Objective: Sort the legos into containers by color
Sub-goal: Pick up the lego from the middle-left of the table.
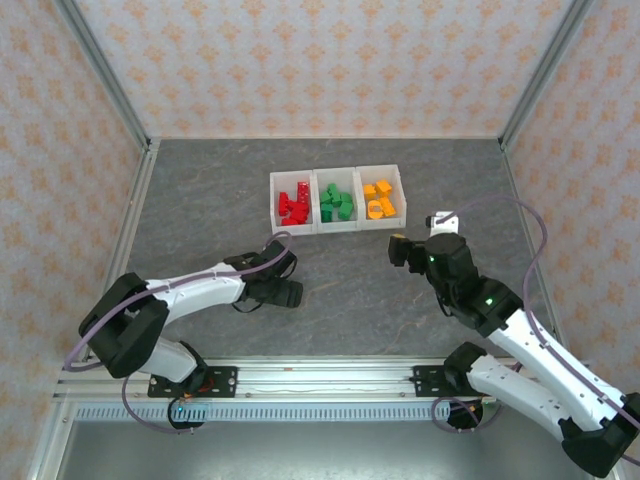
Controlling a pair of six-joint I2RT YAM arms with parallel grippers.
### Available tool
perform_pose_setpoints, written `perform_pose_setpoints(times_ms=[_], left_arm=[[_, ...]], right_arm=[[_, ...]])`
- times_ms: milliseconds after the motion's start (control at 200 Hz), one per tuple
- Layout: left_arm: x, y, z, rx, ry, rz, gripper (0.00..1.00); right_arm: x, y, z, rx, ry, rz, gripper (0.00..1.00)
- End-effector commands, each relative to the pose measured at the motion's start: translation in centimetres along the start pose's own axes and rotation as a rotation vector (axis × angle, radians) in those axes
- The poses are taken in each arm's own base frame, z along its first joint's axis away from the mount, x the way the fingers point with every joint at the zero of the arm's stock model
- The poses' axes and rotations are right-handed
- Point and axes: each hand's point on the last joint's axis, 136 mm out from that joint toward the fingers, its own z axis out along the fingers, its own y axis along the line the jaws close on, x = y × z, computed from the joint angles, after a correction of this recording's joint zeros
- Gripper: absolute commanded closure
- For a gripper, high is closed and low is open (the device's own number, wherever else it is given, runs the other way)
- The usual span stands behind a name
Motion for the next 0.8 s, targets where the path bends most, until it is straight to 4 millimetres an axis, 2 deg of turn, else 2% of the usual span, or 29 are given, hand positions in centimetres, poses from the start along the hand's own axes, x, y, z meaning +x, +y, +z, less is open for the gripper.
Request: perform_pose_setpoints(times_ms=[0,180,340,390,536,796], left_arm=[[-1.7,-0.4,-0.3,-0.007,-0.047,0.041,0.15],[-2.5,-1.9,-0.1,0.043,-0.036,0.092,0.19],[-2.2,-2.7,0.8,0.065,0.025,0.142,0.31],[-1.8,-2.7,1.2,0.064,0.051,0.145,0.35],[-0.5,-2.0,1.9,0.045,0.092,0.148,0.35],[-0.2,-1.8,1.5,0.044,0.083,0.128,0.38]], right_arm=[[-0.9,-0.4,0.0,0.034,-0.031,0.042,0.0],[-0.8,-0.6,0.2,0.052,-0.024,0.053,0.0],[-1.1,-0.7,0.2,0.066,-0.019,0.069,0.0],[-1.2,-0.8,0.1,0.072,-0.019,0.072,0.0],[-1.2,-1.1,-0.1,0.081,-0.018,0.075,0.0],[-1.2,-0.9,0.1,0.08,-0.02,0.069,0.0]])
